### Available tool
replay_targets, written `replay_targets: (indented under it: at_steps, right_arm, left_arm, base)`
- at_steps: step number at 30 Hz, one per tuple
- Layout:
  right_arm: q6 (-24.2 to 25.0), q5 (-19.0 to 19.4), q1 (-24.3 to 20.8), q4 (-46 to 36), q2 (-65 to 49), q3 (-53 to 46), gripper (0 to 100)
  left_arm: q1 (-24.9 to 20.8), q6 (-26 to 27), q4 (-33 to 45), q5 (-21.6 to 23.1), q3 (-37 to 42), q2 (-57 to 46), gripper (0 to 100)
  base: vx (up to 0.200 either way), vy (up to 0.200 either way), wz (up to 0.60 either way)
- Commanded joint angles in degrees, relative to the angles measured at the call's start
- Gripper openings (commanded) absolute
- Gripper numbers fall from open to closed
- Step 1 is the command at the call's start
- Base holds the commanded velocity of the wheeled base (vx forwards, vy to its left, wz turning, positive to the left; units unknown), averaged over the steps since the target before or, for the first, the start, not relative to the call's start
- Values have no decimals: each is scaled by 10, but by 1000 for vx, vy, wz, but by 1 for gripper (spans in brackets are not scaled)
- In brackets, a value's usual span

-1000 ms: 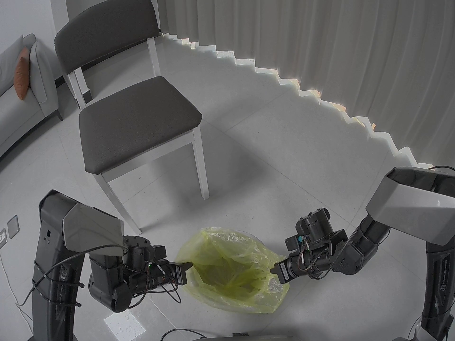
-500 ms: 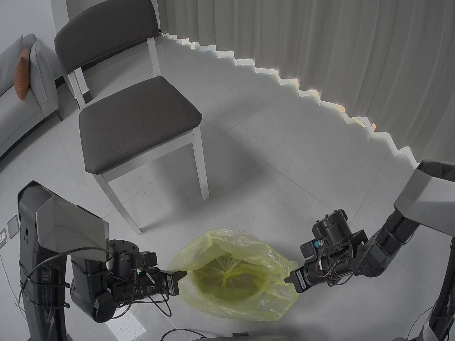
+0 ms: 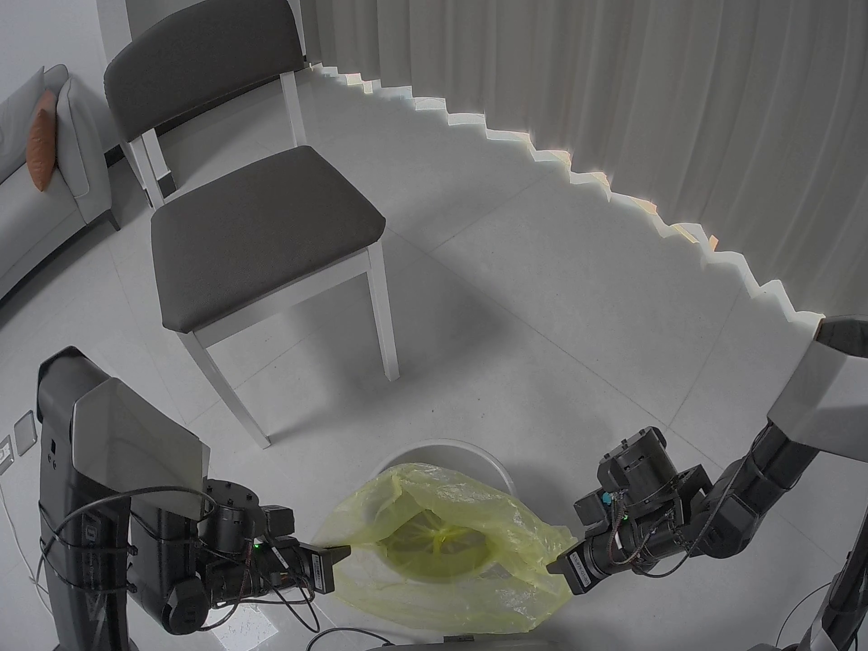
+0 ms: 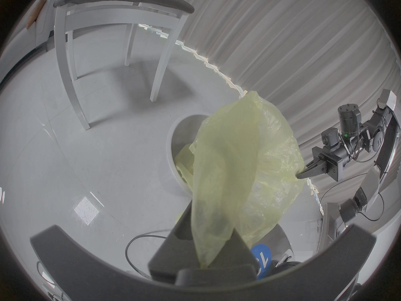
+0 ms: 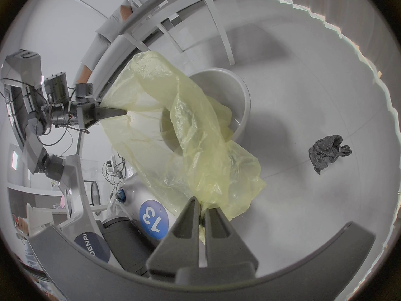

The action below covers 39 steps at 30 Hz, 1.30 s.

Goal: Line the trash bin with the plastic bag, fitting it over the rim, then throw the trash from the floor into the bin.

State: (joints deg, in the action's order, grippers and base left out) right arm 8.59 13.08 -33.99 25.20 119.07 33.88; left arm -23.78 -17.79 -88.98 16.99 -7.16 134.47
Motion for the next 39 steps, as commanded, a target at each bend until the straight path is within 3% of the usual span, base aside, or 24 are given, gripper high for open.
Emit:
replay_targets:
  at_steps: [1, 10, 15, 25, 39]
  right_arm:
    - [0, -9, -2, 6, 39, 19, 0]
    - [-5, -8, 38, 1, 95, 107, 0]
    - [-6, -8, 71, -30, 128, 187, 0]
    - [-5, -7, 90, -35, 109, 206, 0]
    - [-6, -8, 87, -32, 75, 177, 0]
  left_arm:
    - [2, 0, -10, -1, -24, 26, 0]
    - [32, 12, -9, -2, -109, 84, 0]
    - [54, 30, 39, -1, -168, 93, 0]
    - [66, 12, -10, 3, -167, 118, 0]
    - [62, 14, -10, 4, -159, 120, 0]
  base:
    - [0, 0, 0]
    - [0, 0, 0]
    - [0, 0, 0]
    - [0, 0, 0]
    - [0, 0, 0]
